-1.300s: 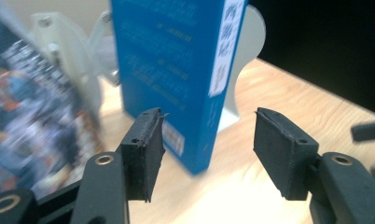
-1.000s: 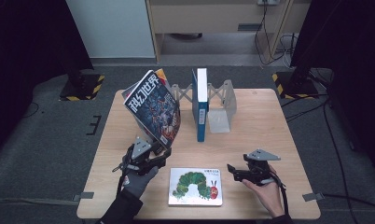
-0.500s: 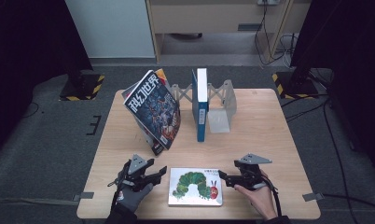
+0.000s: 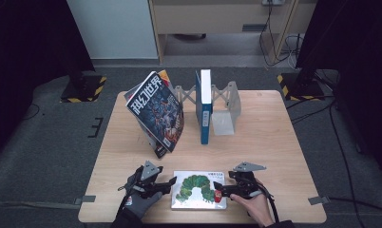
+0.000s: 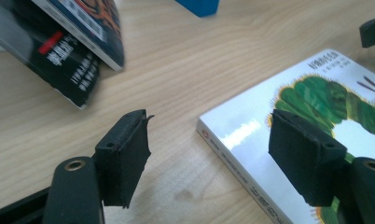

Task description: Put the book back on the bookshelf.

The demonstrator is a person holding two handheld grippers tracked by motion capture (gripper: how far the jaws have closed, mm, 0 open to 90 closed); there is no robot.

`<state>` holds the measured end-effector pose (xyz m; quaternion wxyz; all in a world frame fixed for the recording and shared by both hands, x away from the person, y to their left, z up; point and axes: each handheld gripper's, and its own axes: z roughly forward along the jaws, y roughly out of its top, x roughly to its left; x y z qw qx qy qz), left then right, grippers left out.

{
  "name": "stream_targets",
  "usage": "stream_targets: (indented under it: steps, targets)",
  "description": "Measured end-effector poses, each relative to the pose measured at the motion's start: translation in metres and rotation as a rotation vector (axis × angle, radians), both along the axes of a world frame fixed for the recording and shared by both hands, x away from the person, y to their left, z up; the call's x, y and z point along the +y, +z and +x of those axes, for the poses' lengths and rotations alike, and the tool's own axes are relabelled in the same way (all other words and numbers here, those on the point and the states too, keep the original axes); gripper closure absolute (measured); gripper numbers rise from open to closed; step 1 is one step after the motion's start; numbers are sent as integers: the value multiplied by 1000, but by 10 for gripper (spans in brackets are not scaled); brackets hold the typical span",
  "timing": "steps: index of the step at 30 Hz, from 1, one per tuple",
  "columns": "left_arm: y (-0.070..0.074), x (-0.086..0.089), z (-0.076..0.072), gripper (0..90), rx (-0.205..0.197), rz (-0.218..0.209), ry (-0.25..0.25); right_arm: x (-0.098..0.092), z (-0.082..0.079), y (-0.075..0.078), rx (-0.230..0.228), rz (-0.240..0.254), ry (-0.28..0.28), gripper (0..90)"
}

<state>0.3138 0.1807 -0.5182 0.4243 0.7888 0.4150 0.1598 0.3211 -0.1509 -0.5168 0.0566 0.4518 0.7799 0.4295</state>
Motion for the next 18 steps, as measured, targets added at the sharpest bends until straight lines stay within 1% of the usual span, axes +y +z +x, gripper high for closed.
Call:
stream_targets:
  steps: [2, 7, 8, 10, 12, 13, 18]
  targets:
    - [-1, -1, 0, 276, 4, 7, -7, 1, 0, -1, 13, 11, 0, 200]
    - [-2, -5, -2, 278, 23, 8, -18, 4, -1, -4, 37, 24, 22, 209]
    - [-2, -6, -3, 281, 24, 14, -25, 4, -1, -4, 44, 26, 20, 209]
    - [-4, -9, -5, 281, 27, 28, -33, 5, -2, -5, 42, 19, 21, 211]
    - [-6, -12, -7, 281, 36, 42, -47, 5, -2, -5, 57, 21, 18, 212]
    - [-7, -14, -7, 281, 39, 45, -54, 5, -2, -6, 54, 21, 19, 213]
    - [-8, -18, -7, 277, 45, 33, -60, 7, -2, -9, 77, 29, 23, 218]
